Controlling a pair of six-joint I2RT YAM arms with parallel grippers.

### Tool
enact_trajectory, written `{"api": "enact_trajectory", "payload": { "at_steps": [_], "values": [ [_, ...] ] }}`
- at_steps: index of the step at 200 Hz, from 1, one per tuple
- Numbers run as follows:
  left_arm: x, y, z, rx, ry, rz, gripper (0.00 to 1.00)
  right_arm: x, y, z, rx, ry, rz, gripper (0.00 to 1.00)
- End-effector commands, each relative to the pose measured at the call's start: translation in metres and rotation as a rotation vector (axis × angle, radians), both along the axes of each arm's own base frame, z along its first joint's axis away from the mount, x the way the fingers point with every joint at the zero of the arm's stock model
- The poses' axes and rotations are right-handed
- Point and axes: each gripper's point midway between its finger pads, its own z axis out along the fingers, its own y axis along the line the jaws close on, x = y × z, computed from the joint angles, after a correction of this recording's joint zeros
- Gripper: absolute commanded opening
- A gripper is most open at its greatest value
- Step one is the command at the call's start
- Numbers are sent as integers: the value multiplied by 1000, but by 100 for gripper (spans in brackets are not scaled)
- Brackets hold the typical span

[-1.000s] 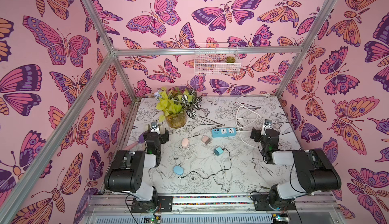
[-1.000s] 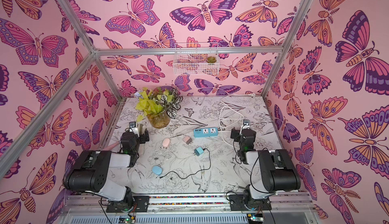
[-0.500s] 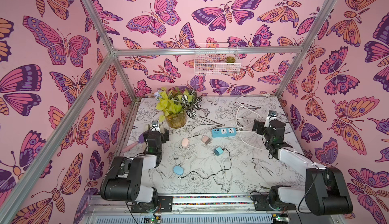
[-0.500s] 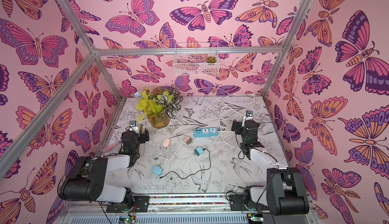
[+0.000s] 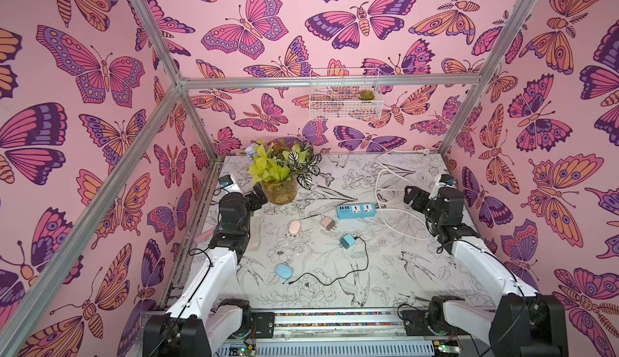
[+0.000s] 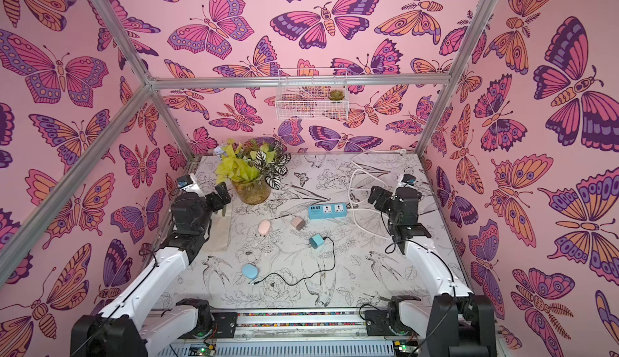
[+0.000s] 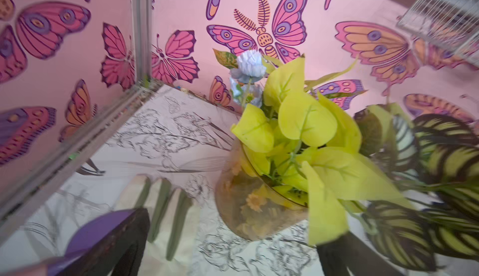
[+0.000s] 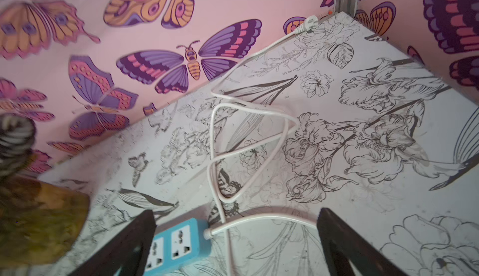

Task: Charge the bluetooth headset
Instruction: Pick up the plug from the center of the board.

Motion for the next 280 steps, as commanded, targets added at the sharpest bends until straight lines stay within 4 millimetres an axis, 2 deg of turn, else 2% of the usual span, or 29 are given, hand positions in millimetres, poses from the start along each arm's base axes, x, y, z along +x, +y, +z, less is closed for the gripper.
{"api": "enact_trajectory", "payload": {
  "at_steps": [1, 24, 58, 94, 119, 134, 139, 155, 186, 206, 247, 280],
  "values": [
    [-9, -30, -8, -282, 45, -121, 100, -9, 13, -19, 310, 107, 37, 99],
    [-20, -46, -19, -334, 165, -165, 100, -12, 41, -22, 358, 189, 210, 99],
    [-41, -84, -46, -347, 326, -214, 88, -25, 60, -29, 387, 265, 286, 95],
    [-64, -136, -78, -311, 478, -263, 72, -46, 90, -41, 282, 382, 374, 90],
    [-74, -170, -91, -252, 561, -265, 67, -59, 108, -49, 244, 436, 421, 89],
    [-75, -191, -91, -213, 587, -261, 68, -65, 116, -53, 213, 454, 437, 89],
    [-75, -200, -99, -189, 616, -256, 68, -68, 119, -54, 206, 459, 441, 89],
    [-72, -221, -105, -169, 650, -232, 69, -73, 126, -56, 201, 464, 455, 89],
    [-62, -256, -121, -178, 719, -167, 73, -83, 123, -65, 195, 492, 431, 91],
    [-53, -269, -132, -187, 754, -103, 73, -92, 117, -66, 172, 497, 417, 91],
    [-42, -277, -153, -192, 824, 46, 76, -106, 107, -60, 134, 471, 397, 93],
    [-36, -272, -163, -163, 846, 161, 77, -111, 103, -64, 134, 467, 379, 94]
  ]
}}
